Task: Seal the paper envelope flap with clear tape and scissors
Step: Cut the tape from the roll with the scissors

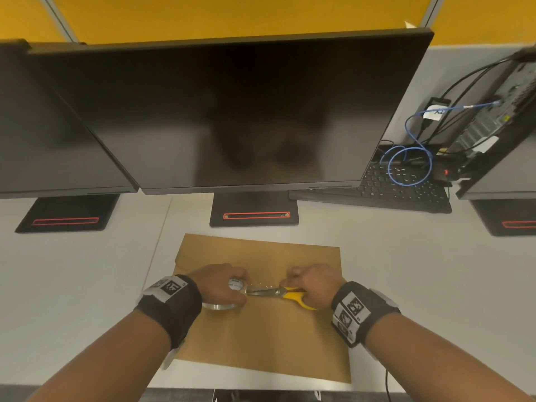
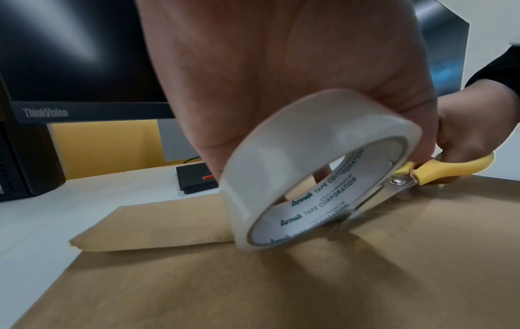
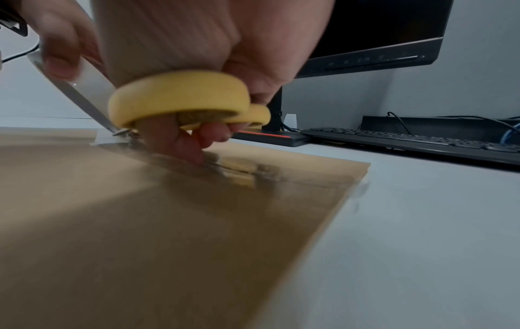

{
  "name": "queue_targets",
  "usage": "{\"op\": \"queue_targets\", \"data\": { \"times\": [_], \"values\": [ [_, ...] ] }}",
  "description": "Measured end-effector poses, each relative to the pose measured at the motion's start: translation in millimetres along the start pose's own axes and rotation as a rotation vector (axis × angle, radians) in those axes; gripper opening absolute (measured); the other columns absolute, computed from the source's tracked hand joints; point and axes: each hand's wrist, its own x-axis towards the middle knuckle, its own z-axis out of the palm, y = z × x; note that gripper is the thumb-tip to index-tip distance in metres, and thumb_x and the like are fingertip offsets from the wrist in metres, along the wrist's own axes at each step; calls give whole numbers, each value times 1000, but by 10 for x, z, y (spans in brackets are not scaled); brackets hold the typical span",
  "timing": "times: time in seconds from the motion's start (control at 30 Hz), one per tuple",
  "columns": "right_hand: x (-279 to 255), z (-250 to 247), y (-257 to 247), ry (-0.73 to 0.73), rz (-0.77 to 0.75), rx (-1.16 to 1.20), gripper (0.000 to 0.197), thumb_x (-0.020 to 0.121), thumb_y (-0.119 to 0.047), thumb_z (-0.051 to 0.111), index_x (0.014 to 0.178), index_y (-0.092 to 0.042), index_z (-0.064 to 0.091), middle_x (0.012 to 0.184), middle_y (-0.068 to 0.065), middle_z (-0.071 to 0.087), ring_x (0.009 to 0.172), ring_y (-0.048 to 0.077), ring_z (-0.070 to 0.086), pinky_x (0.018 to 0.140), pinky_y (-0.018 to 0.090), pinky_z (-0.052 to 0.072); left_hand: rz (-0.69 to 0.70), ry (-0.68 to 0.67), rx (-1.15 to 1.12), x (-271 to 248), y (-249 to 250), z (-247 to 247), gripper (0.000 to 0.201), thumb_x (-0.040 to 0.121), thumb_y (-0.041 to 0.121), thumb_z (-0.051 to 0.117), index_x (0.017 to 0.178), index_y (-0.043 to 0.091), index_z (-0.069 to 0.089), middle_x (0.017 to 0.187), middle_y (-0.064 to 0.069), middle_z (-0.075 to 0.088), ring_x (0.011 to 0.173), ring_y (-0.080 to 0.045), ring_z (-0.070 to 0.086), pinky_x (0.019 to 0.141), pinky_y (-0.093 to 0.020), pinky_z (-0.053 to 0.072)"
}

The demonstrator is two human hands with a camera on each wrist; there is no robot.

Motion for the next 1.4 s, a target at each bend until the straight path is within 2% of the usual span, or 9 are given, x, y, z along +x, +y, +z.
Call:
{"op": "queue_targets", "data": {
  "times": [0.13,0.27,0.4,0.63,0.8,0.97,1.13,1.3,1.4],
  "values": [
    [14,-25,-19,-5,-5,-13,56,84,-10,48,137,-28,46,123,4,54,98,33,59,66,29,32,9,-1,1,0,-25,15,41,81,42,65,121,38,56,118,2,53,105,-20,54,94,-35,47],
    [7,-14,-8,-10,6,5,55,85,-9,46,137,-29,46,127,3,54,105,32,57,72,33,42,15,1,6,35,-63,25,40,81,43,64,119,39,55,116,3,53,104,-19,54,94,-36,47],
    [-2,15,-7,-12,24,25,55,87,-8,44,137,-30,46,131,2,53,108,31,56,73,32,40,9,-16,3,60,-65,27,40,80,46,63,118,41,54,116,3,52,104,-20,54,94,-36,47],
    [6,68,38,51,41,79,53,85,-12,48,134,-30,48,123,4,53,101,34,58,73,33,41,7,4,-226,71,-205,-15,34,75,44,64,107,45,55,115,4,56,103,-18,54,92,-36,47],
    [-82,33,256,240,188,231,59,78,-15,54,134,-31,47,122,3,49,103,30,53,89,33,41,10,58,-442,65,-251,-67,36,66,51,62,101,45,56,106,4,61,103,-23,59,93,-40,47],
    [-80,-71,514,269,331,294,68,77,-19,57,142,-25,37,126,7,42,111,31,49,98,34,43,76,166,-438,208,-60,-45,31,87,27,66,115,28,53,117,-2,54,98,-17,53,80,-26,45],
    [-49,-207,699,288,413,293,61,86,-7,50,143,-22,35,132,8,41,111,30,53,95,36,47,128,211,-469,381,98,-29,33,82,34,70,109,35,51,119,0,49,104,-20,52,90,-36,49],
    [-143,-253,903,257,536,170,51,86,3,43,130,-21,42,126,5,53,109,29,54,83,40,48,119,241,-536,464,85,16,27,86,34,67,106,36,50,122,-1,49,108,-24,52,93,-38,48],
    [-199,-171,974,183,550,62,53,86,1,42,132,-25,43,129,4,53,111,27,54,89,38,46,124,250,-584,455,59,35,26,84,34,67,105,35,52,123,-1,50,107,-24,52,93,-41,48]
  ]
}}
